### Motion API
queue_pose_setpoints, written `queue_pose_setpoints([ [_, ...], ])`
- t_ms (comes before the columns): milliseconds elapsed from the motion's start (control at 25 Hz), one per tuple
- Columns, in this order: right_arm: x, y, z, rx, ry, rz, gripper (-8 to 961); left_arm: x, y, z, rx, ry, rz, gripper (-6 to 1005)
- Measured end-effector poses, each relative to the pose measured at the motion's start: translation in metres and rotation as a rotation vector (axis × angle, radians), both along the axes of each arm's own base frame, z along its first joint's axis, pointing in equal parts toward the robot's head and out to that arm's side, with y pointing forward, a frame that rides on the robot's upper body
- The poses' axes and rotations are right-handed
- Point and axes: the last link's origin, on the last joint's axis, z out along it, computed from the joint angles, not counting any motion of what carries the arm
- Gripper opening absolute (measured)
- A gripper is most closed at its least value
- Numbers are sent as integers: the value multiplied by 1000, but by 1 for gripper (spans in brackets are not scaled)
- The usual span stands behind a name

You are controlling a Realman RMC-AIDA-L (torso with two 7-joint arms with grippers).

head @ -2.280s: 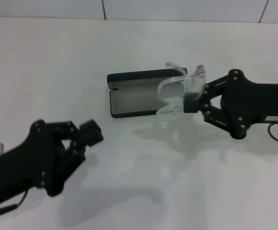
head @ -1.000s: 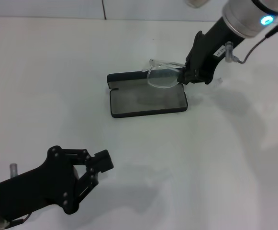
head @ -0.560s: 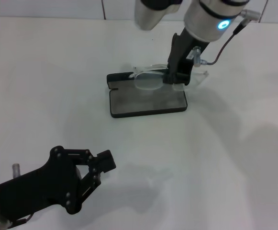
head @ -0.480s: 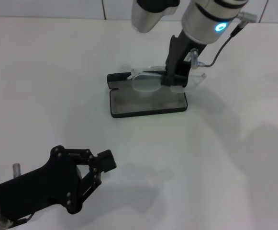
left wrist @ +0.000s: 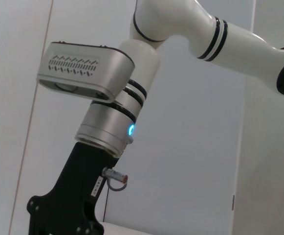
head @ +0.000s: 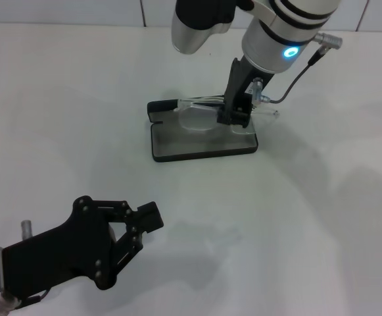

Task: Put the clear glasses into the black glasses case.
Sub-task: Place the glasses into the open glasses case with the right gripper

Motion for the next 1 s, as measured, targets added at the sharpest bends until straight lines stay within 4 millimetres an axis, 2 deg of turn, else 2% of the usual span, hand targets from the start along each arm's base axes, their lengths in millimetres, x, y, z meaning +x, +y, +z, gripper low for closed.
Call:
queue_pose_setpoints([
  [440, 7, -6, -16, -19, -39, 48, 58, -1, -1, 0, -1, 2, 5, 74],
  [1000, 9, -3, -18, 3, -7, 52, 59, -5, -3, 2, -1, 11, 14, 73],
])
